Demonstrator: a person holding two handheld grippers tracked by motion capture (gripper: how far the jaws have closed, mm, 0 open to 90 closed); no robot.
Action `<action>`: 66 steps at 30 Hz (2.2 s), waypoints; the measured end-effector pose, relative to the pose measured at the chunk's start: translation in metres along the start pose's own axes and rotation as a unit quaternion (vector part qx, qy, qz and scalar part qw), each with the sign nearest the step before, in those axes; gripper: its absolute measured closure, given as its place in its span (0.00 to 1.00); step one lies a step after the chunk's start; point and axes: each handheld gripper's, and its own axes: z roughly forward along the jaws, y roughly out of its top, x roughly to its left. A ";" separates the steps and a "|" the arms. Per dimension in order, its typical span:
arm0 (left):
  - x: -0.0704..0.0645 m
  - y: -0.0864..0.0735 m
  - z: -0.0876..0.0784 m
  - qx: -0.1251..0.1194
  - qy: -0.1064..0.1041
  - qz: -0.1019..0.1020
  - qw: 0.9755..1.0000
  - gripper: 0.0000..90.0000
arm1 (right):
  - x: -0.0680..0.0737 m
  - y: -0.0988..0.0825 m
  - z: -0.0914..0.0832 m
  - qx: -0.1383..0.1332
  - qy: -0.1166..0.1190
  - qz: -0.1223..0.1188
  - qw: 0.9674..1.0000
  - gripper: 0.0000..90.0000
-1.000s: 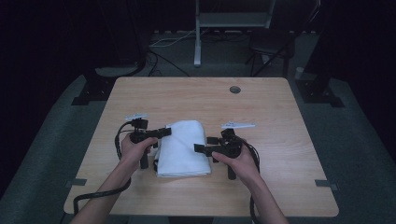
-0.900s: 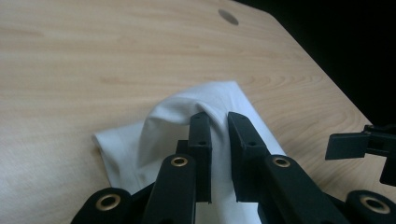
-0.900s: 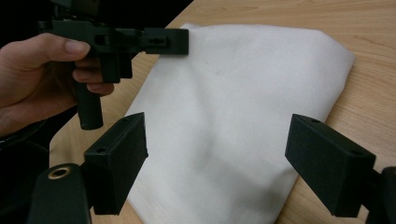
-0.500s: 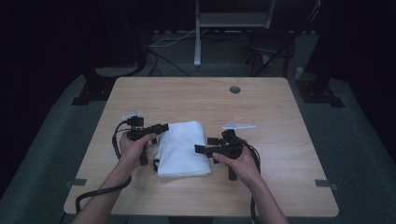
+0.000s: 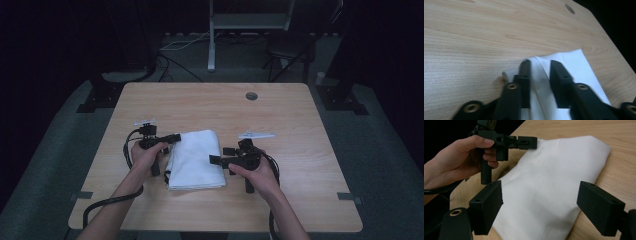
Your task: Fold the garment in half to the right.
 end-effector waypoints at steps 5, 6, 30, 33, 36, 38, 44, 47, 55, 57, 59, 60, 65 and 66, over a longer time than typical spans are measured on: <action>0.000 -0.001 0.000 0.000 0.006 0.007 1.000 0.96 | 0.001 0.000 0.002 0.003 0.000 0.001 1.000 0.22; -0.001 -0.001 -0.002 -0.004 0.005 0.004 1.000 0.96 | 0.001 0.000 0.002 0.003 0.000 0.000 1.000 0.23; 0.005 0.001 -0.015 -0.004 0.073 -0.009 0.997 0.87 | 0.004 -0.006 0.015 0.030 0.002 -0.006 1.000 0.22; 0.004 0.003 -0.022 -0.015 0.058 -0.020 0.998 0.73 | 0.005 0.003 0.013 0.013 -0.006 0.000 1.000 0.22; 0.000 0.001 -0.026 -0.019 0.052 -0.032 0.998 0.54 | 0.002 0.015 0.013 -0.004 -0.038 0.014 0.999 0.23; 0.000 -0.003 -0.027 -0.013 0.055 -0.028 0.998 0.48 | -0.002 0.025 0.017 -0.012 -0.067 0.023 0.997 0.28; -0.001 -0.013 -0.031 -0.012 0.039 -0.027 0.999 0.42 | -0.019 0.049 0.040 -0.009 -0.131 0.049 0.990 0.40; -0.003 -0.018 -0.032 -0.008 0.027 -0.014 1.000 0.42 | -0.027 0.054 0.052 0.006 -0.147 0.051 0.988 0.43; -0.007 -0.025 -0.031 0.000 0.018 0.009 1.000 0.39 | -0.040 0.051 0.067 0.022 -0.157 0.067 0.985 0.57; -0.007 -0.026 -0.031 -0.001 0.019 0.008 1.000 0.39 | -0.044 0.049 0.069 0.021 -0.151 0.075 0.985 0.57; -0.007 -0.026 -0.031 0.000 0.018 0.010 1.000 0.39 | -0.046 0.048 0.071 0.019 -0.150 0.078 0.985 0.57; -0.007 -0.026 -0.031 0.000 0.018 0.010 1.000 0.39 | -0.046 0.047 0.073 0.020 -0.148 0.081 0.986 0.57; -0.008 -0.026 -0.029 0.002 0.015 0.016 1.000 0.39 | -0.046 0.044 0.079 0.025 -0.147 0.072 0.986 0.64; -0.009 -0.027 -0.029 0.003 0.015 0.018 1.000 0.39 | -0.045 0.044 0.080 0.027 -0.148 0.065 0.986 0.68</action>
